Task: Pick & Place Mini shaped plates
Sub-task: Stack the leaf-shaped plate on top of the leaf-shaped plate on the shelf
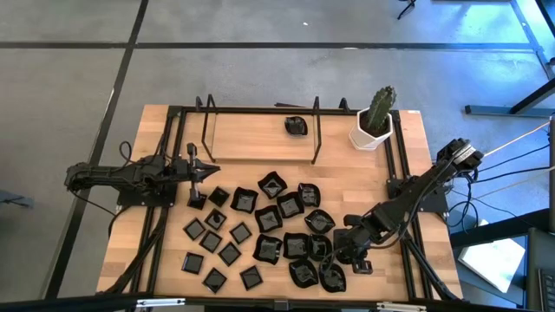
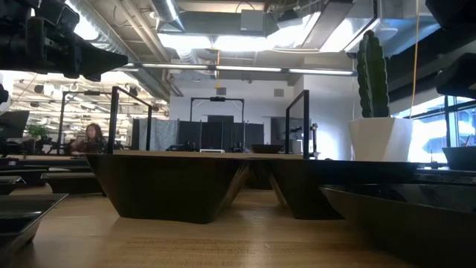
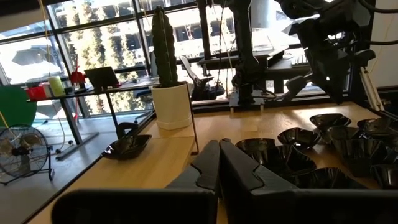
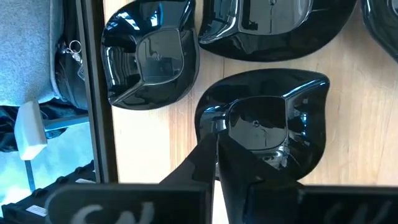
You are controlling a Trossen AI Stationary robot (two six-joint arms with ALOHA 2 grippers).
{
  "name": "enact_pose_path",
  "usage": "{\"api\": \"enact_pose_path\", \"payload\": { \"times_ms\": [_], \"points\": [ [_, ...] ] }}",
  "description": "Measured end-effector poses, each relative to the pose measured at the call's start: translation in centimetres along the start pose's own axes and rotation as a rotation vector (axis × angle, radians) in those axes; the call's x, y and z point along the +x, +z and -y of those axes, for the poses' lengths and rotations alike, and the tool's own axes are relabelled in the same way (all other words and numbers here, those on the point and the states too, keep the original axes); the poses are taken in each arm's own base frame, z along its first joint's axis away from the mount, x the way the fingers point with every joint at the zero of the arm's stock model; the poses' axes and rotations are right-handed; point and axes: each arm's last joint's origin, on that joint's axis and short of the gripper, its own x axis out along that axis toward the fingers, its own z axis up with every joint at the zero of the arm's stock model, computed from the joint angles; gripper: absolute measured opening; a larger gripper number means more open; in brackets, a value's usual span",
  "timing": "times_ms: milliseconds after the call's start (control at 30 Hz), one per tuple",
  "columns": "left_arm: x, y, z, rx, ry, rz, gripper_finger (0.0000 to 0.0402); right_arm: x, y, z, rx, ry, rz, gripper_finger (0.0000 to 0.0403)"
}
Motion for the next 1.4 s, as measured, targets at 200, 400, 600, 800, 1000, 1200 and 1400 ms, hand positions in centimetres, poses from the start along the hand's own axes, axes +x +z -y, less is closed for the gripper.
{"api": "enact_pose_path", "payload": {
  "times_ms": [200, 400, 600, 800, 1000, 1200, 1400],
  "points": [
    [0.00, 0.14, -0.02, -0.015, 0.002, 0.015, 0.0007, 0.01, 0.00, 0.00, -0.001, 0.000, 0.000, 0.0019],
    [-0.01, 0.38, -0.05, -0.052, 0.004, 0.039, 0.0008, 0.01, 0.00, 0.00, 0.001, 0.000, 0.000, 0.0019],
    [-0.01, 0.37, -0.05, -0.050, 0.005, 0.039, 0.0008, 0.01, 0.00, 0.00, 0.003, 0.000, 0.000, 0.0019],
    [-0.01, 0.39, -0.05, -0.051, 0.004, 0.040, 0.0006, 0.01, 0.03, 0.04, 0.002, -0.015, 0.012, 0.0019],
    [-0.01, 0.39, -0.05, -0.052, 0.004, 0.041, 0.0002, 0.01, 0.04, 0.05, 0.002, -0.019, 0.016, 0.0019],
    [-0.01, 0.40, -0.04, -0.052, 0.000, 0.042, 0.0008, 0.01, 0.08, 0.09, 0.002, -0.034, 0.028, 0.0019],
    [-0.01, 0.39, -0.04, -0.052, -0.001, 0.042, 0.0004, 0.01, 0.08, 0.09, 0.002, -0.034, 0.028, 0.0019]
  ]
}}
